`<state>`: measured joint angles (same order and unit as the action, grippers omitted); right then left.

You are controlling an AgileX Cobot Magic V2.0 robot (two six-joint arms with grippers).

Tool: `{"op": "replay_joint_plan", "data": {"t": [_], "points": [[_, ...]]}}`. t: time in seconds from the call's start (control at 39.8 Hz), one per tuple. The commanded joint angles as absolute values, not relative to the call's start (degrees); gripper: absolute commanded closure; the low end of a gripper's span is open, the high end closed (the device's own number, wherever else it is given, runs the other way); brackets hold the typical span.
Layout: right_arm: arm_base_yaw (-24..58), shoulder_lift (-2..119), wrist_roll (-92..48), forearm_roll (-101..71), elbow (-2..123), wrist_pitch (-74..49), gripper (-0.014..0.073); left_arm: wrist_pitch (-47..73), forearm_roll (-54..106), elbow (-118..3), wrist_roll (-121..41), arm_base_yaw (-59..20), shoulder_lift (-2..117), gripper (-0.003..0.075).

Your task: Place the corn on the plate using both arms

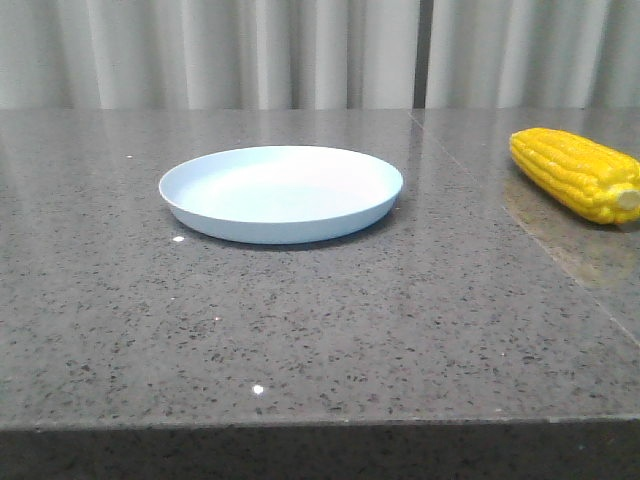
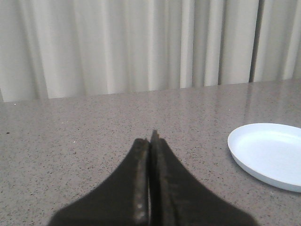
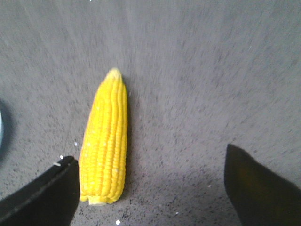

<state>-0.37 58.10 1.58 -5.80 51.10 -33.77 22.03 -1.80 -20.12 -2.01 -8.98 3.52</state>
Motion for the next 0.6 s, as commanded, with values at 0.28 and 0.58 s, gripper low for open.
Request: {"op": "replay_joint_plan", "data": {"t": [0.28, 0.58], "points": [[5.59, 80.48, 1.41, -12.51, 69.54, -44.25, -0.005, 17.71, -1.88, -21.62, -1.68, -9.0, 4.05, 0.0741], [5.59, 91.24, 1.89, -13.72, 72.02, -43.52, -0.005, 17.71, -1.88, -21.62, -1.68, -9.0, 4.05, 0.0741]]}}
